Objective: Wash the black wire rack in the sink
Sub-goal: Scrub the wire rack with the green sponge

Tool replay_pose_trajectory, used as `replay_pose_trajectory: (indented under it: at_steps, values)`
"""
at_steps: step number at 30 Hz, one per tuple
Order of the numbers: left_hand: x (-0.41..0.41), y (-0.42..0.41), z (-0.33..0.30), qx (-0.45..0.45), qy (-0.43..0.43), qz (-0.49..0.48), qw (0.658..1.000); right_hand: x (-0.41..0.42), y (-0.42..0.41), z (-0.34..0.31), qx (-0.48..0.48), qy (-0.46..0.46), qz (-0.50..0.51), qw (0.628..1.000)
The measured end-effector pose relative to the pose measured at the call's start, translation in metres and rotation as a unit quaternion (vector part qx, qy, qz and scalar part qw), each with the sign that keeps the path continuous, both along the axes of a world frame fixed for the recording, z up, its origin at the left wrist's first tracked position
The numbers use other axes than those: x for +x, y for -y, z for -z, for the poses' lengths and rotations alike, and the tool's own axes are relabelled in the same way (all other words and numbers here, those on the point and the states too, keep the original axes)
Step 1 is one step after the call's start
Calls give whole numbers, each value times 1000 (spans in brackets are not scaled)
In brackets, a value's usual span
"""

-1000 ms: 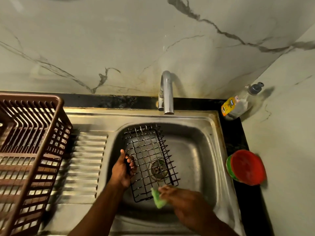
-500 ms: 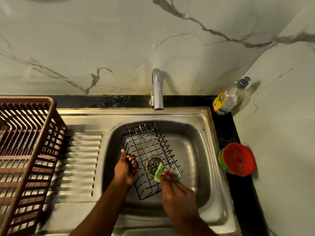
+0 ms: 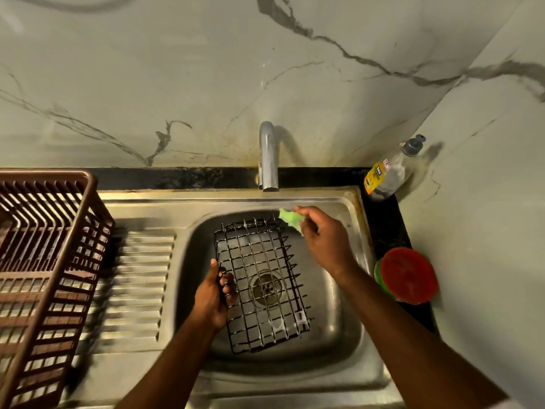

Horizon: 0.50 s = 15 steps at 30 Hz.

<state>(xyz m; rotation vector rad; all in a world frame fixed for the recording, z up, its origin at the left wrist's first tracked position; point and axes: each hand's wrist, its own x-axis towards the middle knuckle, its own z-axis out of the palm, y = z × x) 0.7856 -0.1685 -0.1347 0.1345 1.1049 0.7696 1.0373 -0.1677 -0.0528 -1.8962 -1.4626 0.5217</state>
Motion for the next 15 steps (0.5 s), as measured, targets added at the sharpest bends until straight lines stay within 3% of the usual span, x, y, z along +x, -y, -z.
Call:
replay_pose_trajectory:
  at_steps: [5, 8, 11, 15]
  values:
    - [-11, -2, -1, -2, 35, 6, 999, -26, 21, 4, -32, 8, -101, 994]
    - [-18, -2, -4, -18, 56, -2, 998, -31, 66, 4, -15, -19, -148, 989]
    - [-23, -1, -5, -38, 62, 9, 997, -29, 117, 5, -62, -48, -193, 978]
    - [-25, -1, -3, -36, 50, 25, 998, -10, 153, -3, -129, -158, -140, 969]
